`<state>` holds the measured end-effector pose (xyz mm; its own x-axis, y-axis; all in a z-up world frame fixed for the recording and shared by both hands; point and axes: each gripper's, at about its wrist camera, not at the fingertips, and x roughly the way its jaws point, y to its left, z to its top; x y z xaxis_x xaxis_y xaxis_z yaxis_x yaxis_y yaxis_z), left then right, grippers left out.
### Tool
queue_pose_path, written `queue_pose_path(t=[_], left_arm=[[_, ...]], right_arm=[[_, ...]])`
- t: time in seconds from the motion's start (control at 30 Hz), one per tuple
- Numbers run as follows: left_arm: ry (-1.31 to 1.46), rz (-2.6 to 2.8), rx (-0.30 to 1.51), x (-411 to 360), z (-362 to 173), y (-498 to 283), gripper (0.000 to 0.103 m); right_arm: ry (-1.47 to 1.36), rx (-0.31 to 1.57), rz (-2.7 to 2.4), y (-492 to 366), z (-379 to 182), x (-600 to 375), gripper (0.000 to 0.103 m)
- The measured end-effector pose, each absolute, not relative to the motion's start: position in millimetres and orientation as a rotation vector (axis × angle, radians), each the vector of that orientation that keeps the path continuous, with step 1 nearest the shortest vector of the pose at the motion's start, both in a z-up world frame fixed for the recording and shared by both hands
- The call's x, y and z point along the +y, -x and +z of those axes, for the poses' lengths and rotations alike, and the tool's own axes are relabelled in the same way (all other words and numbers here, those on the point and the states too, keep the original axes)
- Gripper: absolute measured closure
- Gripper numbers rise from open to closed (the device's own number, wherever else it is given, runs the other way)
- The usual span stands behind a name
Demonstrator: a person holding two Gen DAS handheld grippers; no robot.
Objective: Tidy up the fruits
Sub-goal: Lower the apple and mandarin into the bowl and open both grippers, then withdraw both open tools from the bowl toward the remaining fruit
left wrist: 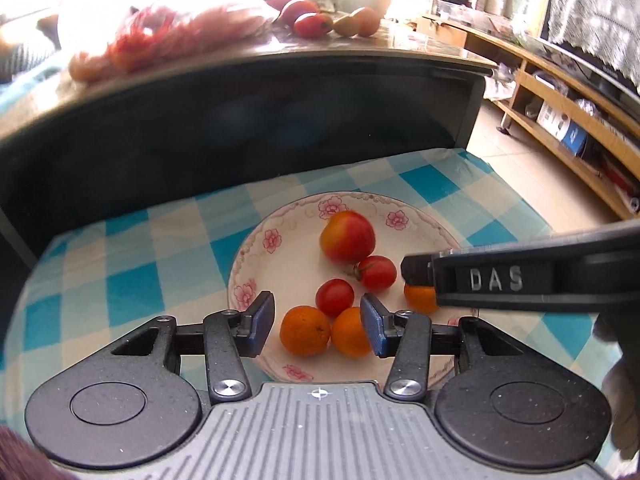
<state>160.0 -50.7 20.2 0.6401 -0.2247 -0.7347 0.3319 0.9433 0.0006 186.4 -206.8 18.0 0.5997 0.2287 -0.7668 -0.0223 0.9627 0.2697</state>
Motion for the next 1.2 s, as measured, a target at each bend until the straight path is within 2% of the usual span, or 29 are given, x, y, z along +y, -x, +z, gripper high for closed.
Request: queue_pose_path(t=[0.57,1.2], left_arm=[[-0.122,-0.263,0.815,-29.4,31.6,-126.2,0.045],[-0.096,-0.242,0.838,-16.9,26.8,-90.7,0.044]], right_arm=[[-0.250,0.863,0.155,-145.8,41.4,-202.9,0.060],[-0.242,0.916,0.176,-101.2,30.1,-189.8,0.059]])
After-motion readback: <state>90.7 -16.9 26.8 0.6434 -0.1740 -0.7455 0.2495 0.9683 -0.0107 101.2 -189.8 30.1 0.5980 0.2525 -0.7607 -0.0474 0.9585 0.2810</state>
